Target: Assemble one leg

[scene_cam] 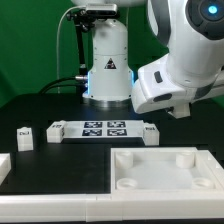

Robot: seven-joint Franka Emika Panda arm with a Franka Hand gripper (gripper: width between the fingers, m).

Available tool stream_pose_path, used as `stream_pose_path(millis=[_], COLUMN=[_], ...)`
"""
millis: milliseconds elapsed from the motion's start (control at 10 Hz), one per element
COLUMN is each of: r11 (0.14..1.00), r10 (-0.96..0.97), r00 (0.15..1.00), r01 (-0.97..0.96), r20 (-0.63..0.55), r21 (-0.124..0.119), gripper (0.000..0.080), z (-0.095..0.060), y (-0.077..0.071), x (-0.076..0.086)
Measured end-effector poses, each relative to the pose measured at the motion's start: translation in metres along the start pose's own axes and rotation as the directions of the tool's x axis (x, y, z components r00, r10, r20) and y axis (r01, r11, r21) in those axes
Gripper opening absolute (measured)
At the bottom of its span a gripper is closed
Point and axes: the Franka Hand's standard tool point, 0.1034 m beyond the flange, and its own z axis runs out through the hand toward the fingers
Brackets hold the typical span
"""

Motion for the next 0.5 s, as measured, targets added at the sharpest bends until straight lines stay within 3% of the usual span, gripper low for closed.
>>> stream_pose_path(millis=[100, 400, 500], r11=[1.000, 0.999, 0.998], r10=[0.002, -0.017, -0.030], r00=[0.996, 0.927, 0.891], r01=[-0.003, -0.004, 0.000], r20=[-0.092, -0.375, -0.453], r21=[-0.006, -0.055, -0.067], gripper=[0.0291, 0.0291, 0.0291], z=[-0.005, -0.012, -0.026], y=[0.001, 0.011, 0.019], x=[0.010, 0.011, 0.011])
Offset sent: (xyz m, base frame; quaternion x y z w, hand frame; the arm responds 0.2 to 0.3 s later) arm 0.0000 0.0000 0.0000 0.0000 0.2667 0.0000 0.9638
